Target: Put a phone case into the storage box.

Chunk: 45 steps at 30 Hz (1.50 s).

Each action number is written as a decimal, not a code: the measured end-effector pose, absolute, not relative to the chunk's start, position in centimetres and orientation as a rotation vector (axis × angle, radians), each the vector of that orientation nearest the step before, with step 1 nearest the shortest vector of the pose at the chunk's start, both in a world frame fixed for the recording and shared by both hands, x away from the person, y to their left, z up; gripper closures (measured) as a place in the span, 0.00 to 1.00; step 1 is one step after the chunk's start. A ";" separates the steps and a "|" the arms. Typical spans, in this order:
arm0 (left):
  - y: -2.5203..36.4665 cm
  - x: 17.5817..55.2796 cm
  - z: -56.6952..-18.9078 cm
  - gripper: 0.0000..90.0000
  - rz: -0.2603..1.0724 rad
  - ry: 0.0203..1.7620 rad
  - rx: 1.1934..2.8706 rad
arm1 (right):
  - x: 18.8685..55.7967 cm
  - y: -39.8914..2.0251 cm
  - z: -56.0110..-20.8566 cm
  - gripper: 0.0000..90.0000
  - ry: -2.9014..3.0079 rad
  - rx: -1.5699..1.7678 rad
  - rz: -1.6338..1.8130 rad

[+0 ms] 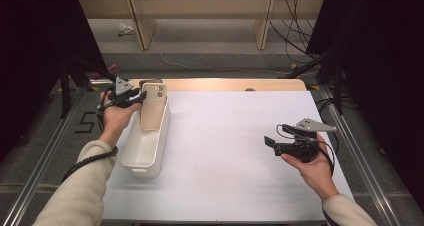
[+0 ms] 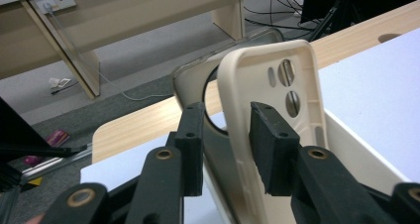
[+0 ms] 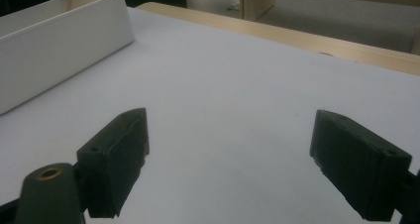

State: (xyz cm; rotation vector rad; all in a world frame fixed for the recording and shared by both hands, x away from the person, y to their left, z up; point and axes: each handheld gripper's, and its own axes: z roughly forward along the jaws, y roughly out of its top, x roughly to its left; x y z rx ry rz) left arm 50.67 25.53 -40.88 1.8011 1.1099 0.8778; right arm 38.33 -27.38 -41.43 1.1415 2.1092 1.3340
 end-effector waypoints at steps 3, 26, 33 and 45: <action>25.7 50.6 -40.9 0.73 0.889 1.114 1.801 | 38.3 -27.4 -41.4 0.18 2.108 1.140 1.336; 26.1 48.3 -39.6 0.49 0.788 1.128 1.754 | 38.3 -27.4 -41.4 0.18 2.108 1.140 1.331; 25.9 46.9 -39.1 0.33 0.733 1.099 1.782 | 38.3 -27.3 -41.4 0.18 2.107 1.141 1.331; 25.1 44.3 -38.6 0.19 0.699 1.023 1.776 | 38.3 -27.3 -41.4 0.18 2.106 1.138 1.333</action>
